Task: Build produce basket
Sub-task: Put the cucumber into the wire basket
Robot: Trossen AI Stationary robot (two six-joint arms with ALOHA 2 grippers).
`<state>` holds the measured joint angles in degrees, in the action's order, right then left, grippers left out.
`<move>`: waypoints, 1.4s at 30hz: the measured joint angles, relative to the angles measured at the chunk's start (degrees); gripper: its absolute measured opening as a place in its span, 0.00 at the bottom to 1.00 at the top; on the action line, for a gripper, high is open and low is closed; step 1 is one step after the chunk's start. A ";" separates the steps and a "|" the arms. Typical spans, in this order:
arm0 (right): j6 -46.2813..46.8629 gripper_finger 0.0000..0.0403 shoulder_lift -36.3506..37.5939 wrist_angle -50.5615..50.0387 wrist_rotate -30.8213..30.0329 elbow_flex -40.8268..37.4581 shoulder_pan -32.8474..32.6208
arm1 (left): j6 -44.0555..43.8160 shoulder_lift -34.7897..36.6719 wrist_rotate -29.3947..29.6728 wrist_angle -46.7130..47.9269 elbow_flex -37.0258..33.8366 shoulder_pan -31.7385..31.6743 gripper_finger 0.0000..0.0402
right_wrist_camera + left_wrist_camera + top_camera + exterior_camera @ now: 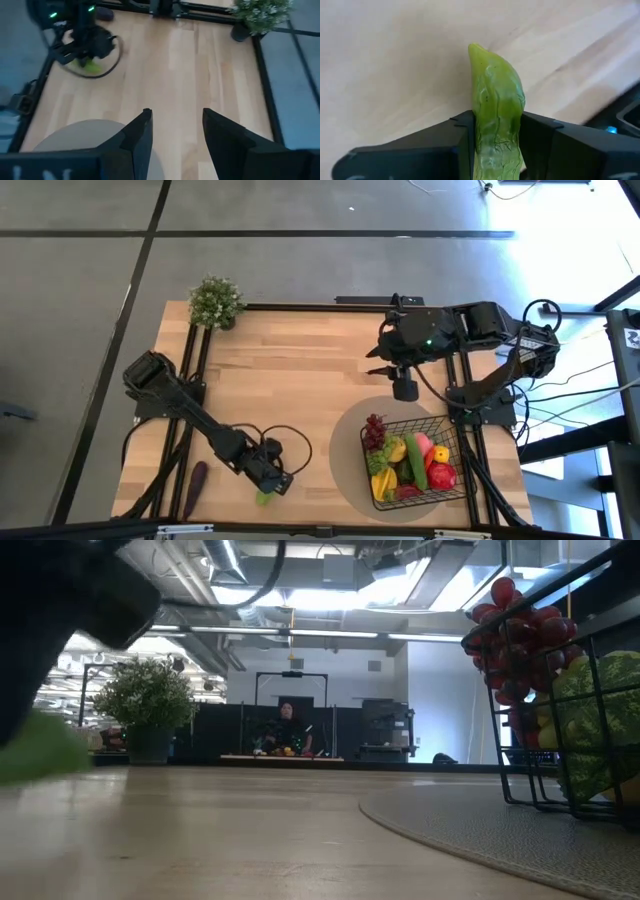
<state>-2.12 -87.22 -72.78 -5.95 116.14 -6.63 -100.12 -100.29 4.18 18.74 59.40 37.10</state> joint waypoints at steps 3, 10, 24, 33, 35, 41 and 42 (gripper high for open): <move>0.30 0.40 1.19 -1.47 3.39 0.00 0.00 | 5.21 3.57 1.41 1.18 0.02 -1.86 0.21; 3.36 0.40 3.46 -6.63 8.88 0.00 0.00 | 19.19 12.75 3.00 4.81 0.03 -8.56 0.21; 8.06 0.40 4.12 -12.27 13.63 -0.15 0.00 | 60.95 15.70 5.82 3.78 11.53 -22.04 0.21; 7.85 0.40 3.31 -13.29 14.91 -0.17 -0.01 | 76.35 12.41 4.35 1.44 22.27 -25.30 0.21; 7.85 0.40 3.45 -13.35 15.60 -0.20 -0.02 | 79.02 10.16 2.06 -1.58 24.43 -25.44 0.21; 7.35 0.40 4.77 -13.31 16.13 -0.20 -0.04 | 87.28 2.86 -5.96 -7.07 30.26 -27.22 0.21; 6.99 0.40 4.94 -13.13 16.12 -0.20 -0.04 | 88.43 1.93 -7.29 -9.17 30.77 -27.72 0.21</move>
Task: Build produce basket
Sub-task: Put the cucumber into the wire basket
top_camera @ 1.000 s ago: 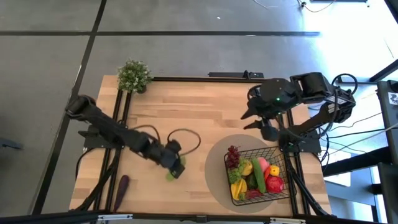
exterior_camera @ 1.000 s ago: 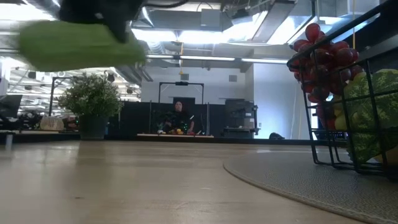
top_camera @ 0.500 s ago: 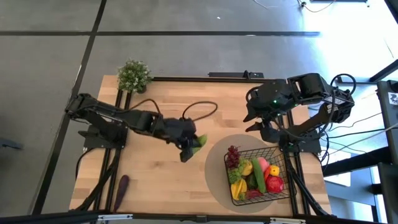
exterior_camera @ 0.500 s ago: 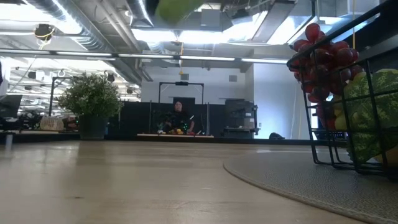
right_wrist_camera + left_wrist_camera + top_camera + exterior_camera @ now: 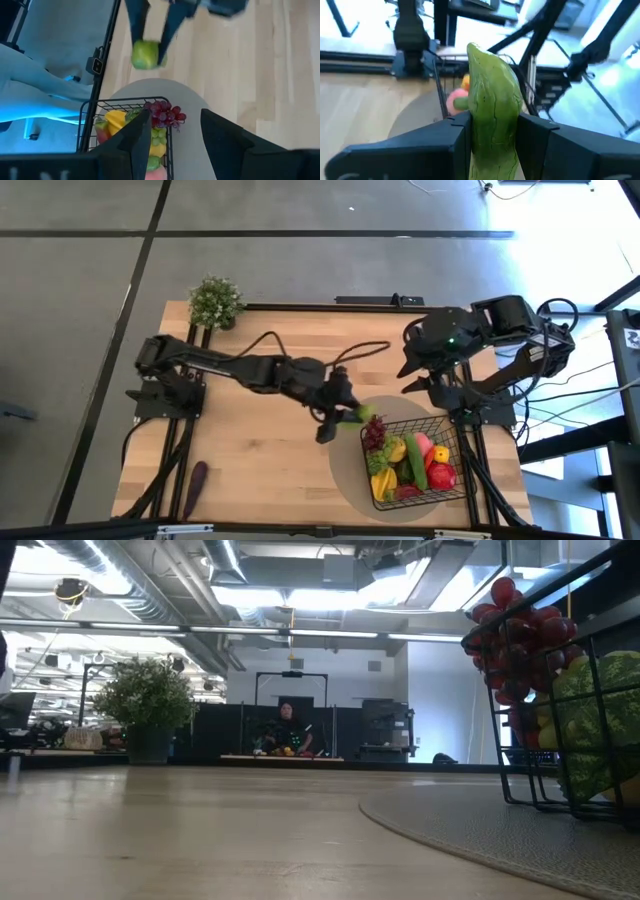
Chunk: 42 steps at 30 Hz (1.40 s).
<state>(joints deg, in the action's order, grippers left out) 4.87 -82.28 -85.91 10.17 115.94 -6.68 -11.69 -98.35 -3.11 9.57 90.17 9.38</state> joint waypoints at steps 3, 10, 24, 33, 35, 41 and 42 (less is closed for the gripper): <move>-0.77 0.40 0.96 0.38 0.00 0.00 0.00 | 1.69 -3.68 -4.05 -6.85 1.36 -1.18 0.21; -0.69 0.40 3.87 1.03 -0.04 0.00 0.00 | 1.52 -13.34 -12.75 -17.11 5.82 -1.91 0.21; -0.33 0.40 6.32 6.10 -0.02 0.00 0.02 | 1.76 -26.32 -24.24 -25.38 13.39 -0.76 0.21; 1.04 0.40 6.32 6.99 -0.02 0.00 0.02 | 3.33 -26.11 -22.82 -23.91 12.99 -0.28 0.21; 1.04 0.40 6.32 6.98 -0.02 0.00 0.02 | 3.29 -26.11 -22.79 -23.00 12.98 -0.24 0.23; 1.09 0.40 6.32 6.98 -0.02 0.00 0.02 | 2.79 -26.11 -22.56 -21.39 12.97 -0.31 0.30; 1.11 0.40 6.32 6.98 -0.02 0.00 0.02 | 2.77 -26.11 -22.56 -21.42 12.97 -0.30 0.31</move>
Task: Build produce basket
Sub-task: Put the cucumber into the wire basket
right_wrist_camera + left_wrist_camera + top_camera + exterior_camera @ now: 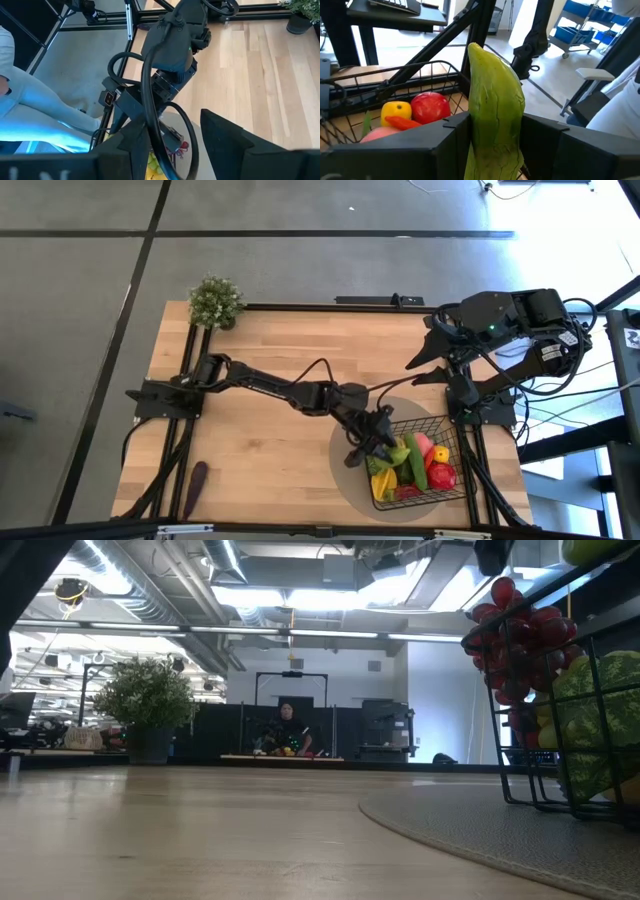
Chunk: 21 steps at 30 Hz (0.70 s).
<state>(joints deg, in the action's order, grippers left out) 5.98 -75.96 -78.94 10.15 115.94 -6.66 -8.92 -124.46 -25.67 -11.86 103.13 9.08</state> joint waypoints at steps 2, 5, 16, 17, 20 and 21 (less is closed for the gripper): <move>0.00 0.40 0.00 0.00 0.00 0.00 -0.02 | -0.01 0.00 -0.02 -0.13 0.00 0.04 0.31; 0.00 0.40 0.00 0.00 0.00 0.00 0.00 | -0.09 0.00 0.04 -0.11 0.00 0.08 0.32; 0.00 0.40 -0.02 0.00 -0.01 0.00 0.00 | -1.00 0.00 1.33 0.79 -0.02 0.22 0.30; 0.00 0.40 -0.02 0.00 0.00 0.00 0.00 | -0.99 0.00 1.18 0.79 -0.02 0.21 0.29; 0.00 0.40 -0.02 0.00 0.00 0.00 0.00 | -1.08 0.00 1.10 0.76 -0.02 0.20 0.28; 0.00 0.40 -0.02 0.00 0.00 0.00 0.00 | -1.06 0.00 1.14 0.76 -0.02 0.22 0.29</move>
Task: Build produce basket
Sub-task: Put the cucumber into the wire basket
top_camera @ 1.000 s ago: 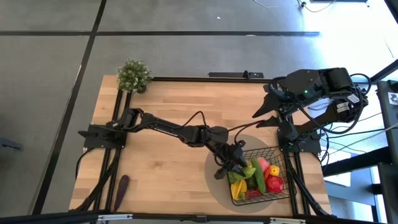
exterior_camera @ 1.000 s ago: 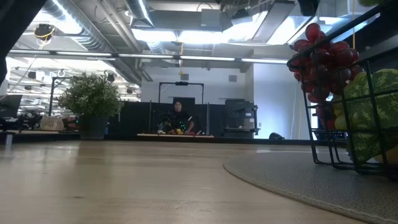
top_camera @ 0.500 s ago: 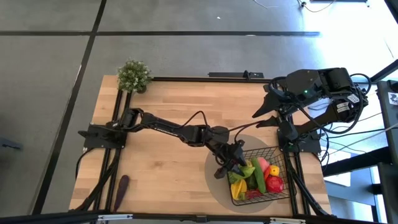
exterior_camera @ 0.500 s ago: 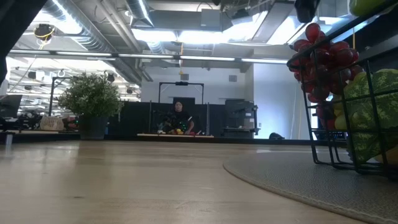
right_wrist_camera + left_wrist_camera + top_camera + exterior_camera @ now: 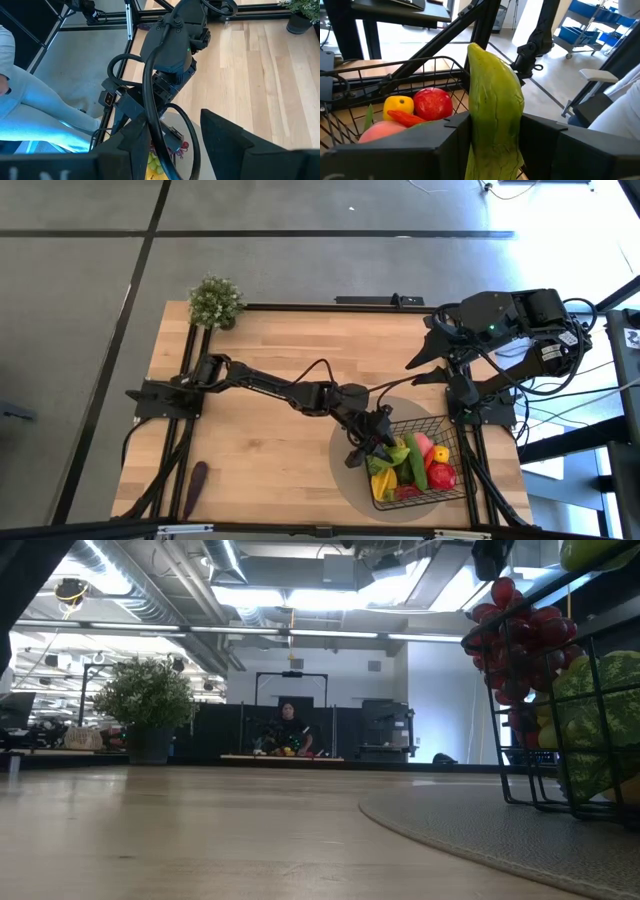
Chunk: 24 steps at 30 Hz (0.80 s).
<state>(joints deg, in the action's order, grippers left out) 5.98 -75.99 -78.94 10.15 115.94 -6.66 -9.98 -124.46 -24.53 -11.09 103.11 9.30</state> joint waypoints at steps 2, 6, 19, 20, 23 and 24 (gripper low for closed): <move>-0.06 0.40 0.00 0.00 0.00 0.00 0.00 | 0.02 0.00 -0.02 0.00 0.00 -0.01 0.31; -0.09 0.40 -0.02 0.00 -0.01 0.00 -0.01 | -0.25 0.00 -0.01 0.01 0.00 0.00 0.35; 2.10 0.40 -0.02 -0.19 0.68 0.00 0.00 | -2.52 0.02 -0.42 2.95 -0.07 -0.21 0.37; 2.81 0.40 -0.02 -0.39 2.05 0.00 0.00 | -2.56 0.02 -0.46 3.19 -0.07 -0.33 0.37; 2.86 0.40 -0.02 -2.49 7.81 0.00 0.00 | -2.55 0.02 -0.66 3.15 -0.07 -0.60 0.38; 2.97 0.40 -0.02 -3.35 9.38 0.00 0.00 | -2.56 0.02 -0.66 3.15 -0.07 -0.71 0.38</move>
<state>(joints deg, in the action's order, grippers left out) 8.94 -76.01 -82.28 19.53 115.94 -6.66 -12.53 -124.44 -25.19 -7.94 103.04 8.59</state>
